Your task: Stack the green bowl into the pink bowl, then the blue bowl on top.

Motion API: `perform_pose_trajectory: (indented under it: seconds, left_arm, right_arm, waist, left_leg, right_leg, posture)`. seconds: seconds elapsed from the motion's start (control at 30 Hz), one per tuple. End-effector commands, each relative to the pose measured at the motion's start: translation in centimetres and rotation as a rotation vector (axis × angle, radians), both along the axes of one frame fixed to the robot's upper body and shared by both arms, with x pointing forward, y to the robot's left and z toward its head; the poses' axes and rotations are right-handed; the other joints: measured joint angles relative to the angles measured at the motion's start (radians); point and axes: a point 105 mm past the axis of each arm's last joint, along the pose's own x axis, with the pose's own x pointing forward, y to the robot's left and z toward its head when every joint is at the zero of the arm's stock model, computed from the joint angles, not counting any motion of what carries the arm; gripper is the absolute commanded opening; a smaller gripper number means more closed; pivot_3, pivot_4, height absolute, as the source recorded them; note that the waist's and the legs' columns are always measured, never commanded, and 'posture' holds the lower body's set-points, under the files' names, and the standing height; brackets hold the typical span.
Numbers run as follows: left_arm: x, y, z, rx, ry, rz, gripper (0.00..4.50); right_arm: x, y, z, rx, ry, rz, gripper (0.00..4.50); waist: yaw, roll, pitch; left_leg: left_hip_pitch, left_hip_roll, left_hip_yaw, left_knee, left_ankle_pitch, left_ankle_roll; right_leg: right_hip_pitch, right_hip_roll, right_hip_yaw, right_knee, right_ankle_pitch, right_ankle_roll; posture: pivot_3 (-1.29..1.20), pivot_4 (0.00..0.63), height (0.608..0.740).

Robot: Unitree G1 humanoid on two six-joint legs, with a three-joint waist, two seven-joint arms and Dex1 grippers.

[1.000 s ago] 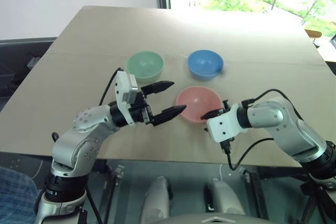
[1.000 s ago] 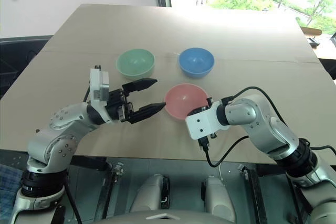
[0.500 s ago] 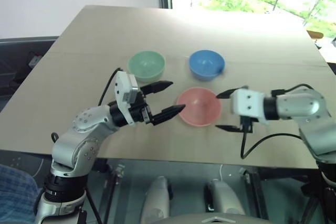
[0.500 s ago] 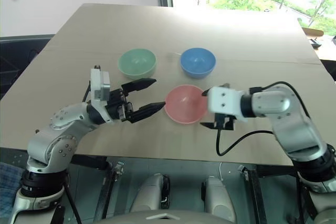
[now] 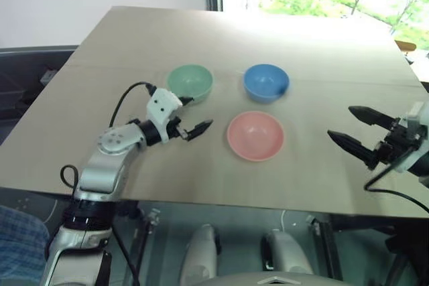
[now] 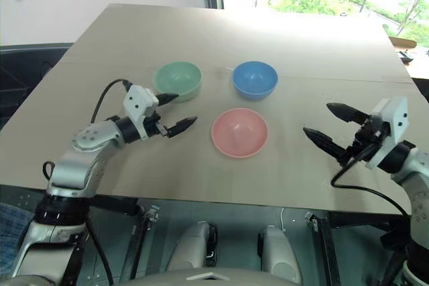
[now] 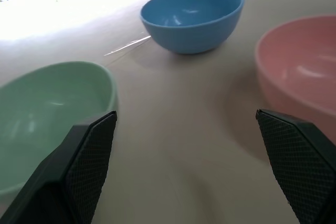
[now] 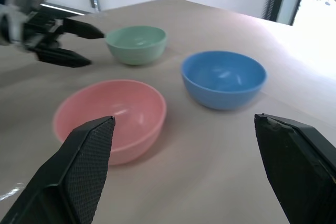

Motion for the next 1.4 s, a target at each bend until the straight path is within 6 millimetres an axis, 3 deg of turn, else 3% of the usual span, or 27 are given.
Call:
perform_pose_trajectory:
  seconds: [0.03, 0.3, 0.57, 0.67, 0.8, 1.0, 1.17, 1.2, 1.27, 1.33, 1.4]
  left_arm:
    - [0.9, -0.3, 1.2, 0.076, -0.092, -0.015, 4.5]
    - [3.1, 0.5, 1.3, 0.266, -0.148, 0.008, 4.5]
    - [5.7, 1.7, 1.2, 0.376, -0.113, 0.053, 4.5]
    - [6.3, 1.6, -0.2, 0.483, -0.082, 0.03, 4.5]
    - [6.8, 1.0, -2.2, 0.502, 0.009, 0.016, 4.5]
    - [6.7, 0.2, -3.3, 0.519, 0.056, -0.001, 4.5]
    - [6.5, -0.7, -3.8, 0.514, 0.058, -0.031, 3.15]
    - [6.5, -0.7, -3.7, 0.515, 0.057, -0.029, 2.61]
    - [6.5, -0.5, -3.6, 0.518, 0.057, -0.024, 2.3]
    - [6.6, -0.3, -3.6, 0.52, 0.058, -0.016, 1.25]
    - [6.6, -0.2, -3.5, 0.519, 0.058, -0.014, 0.8]
  right_arm:
    - [-1.0, 0.6, 1.2, 0.004, -0.057, 0.044, 4.47]
    - [-2.1, 0.9, 1.5, 0.015, -0.101, 0.107, 4.47]
    - [-1.6, 1.0, 1.8, 0.016, -0.133, 0.117, 4.47]
    - [-1.3, 1.1, 2.6, 0.046, -0.153, 0.113, 4.47]
    - [-1.1, 1.6, 3.0, 0.069, -0.165, 0.127, 4.47]
    - [-1.3, 2.0, 2.7, 0.044, -0.146, 0.151, 4.47]
    - [-1.3, 2.1, 2.4, 0.025, -0.144, 0.147, 4.5]
    - [-1.3, 2.1, 2.4, 0.026, -0.144, 0.147, 4.5]
    - [-1.2, 2.1, 2.6, 0.04, -0.145, 0.143, 4.5]
    - [-1.2, 2.3, 2.8, 0.053, -0.153, 0.143, 4.5]
    - [-1.1, 2.5, 2.9, 0.059, -0.156, 0.143, 4.5]
  waist:
    - [0.001, 0.0, 0.0]
    - [0.001, 0.0, 0.0]
    - [0.002, 0.0, 0.0]
    - [0.002, 0.0, 0.0]
    - [0.002, 0.0, 0.0]
    - [0.003, -0.001, 0.0]
    - [0.004, -0.001, 0.0]
    - [0.004, -0.001, 0.0]
    - [0.003, -0.001, 0.0]
    - [0.002, -0.001, 0.0]
    - [0.002, -0.001, 0.0]
  left_leg:
    - [0.0, 0.0, 0.0, 0.0, 0.0, 0.0]
    - [-0.001, 0.0, 0.0, 0.0, 0.0, 0.0]
    - [-0.001, 0.0, 0.0, 0.0, 0.0, 0.0]
    - [-0.001, 0.0, 0.0, 0.0, 0.0, 0.0]
    - [-0.001, 0.0, 0.0, 0.0, 0.0, 0.0]
    - [-0.001, 0.0, 0.0, 0.0, 0.0, 0.0]
    - [-0.001, 0.0, -0.001, 0.001, 0.0, 0.0]
    - [-0.001, 0.0, -0.001, 0.001, 0.0, 0.0]
    - [-0.001, 0.0, -0.001, 0.001, 0.0, 0.0]
    - [-0.001, 0.0, -0.001, 0.001, 0.0, 0.0]
    - [-0.001, 0.0, -0.001, 0.001, 0.0, 0.0]
  right_leg:
    - [0.0, 0.0, 0.0, 0.0, 0.0, 0.0]
    - [0.0, 0.0, 0.0, 0.0, 0.0, 0.0]
    - [0.0, 0.0, 0.0, 0.0, 0.0, 0.0]
    - [0.0, 0.0, 0.0, 0.0, 0.0, 0.0]
    - [0.0, 0.0, 0.0, 0.0, 0.0, 0.0]
    - [0.0, 0.0, -0.001, 0.0, 0.0, 0.0]
    - [0.0, 0.0, -0.001, 0.001, 0.0, 0.0]
    - [0.0, 0.0, -0.001, 0.001, 0.0, 0.0]
    - [0.0, 0.0, -0.001, 0.001, 0.0, 0.0]
    - [0.0, 0.0, -0.001, 0.001, 0.0, 0.0]
    - [0.0, 0.0, -0.001, 0.001, 0.0, 0.0]
  posture:
    - [0.0, 0.15, 0.74]
    - [0.0, 0.15, 0.74]
    - [0.0, 0.15, 0.74]
    - [0.0, 0.15, 0.74]
    - [0.0, 0.15, 0.74]
    - [0.0, 0.15, 0.74]
    - [0.0, 0.15, 0.74]
    - [0.0, 0.15, 0.74]
    - [0.0, 0.15, 0.74]
    - [0.0, 0.15, 0.74]
    - [0.0, 0.15, 0.74]
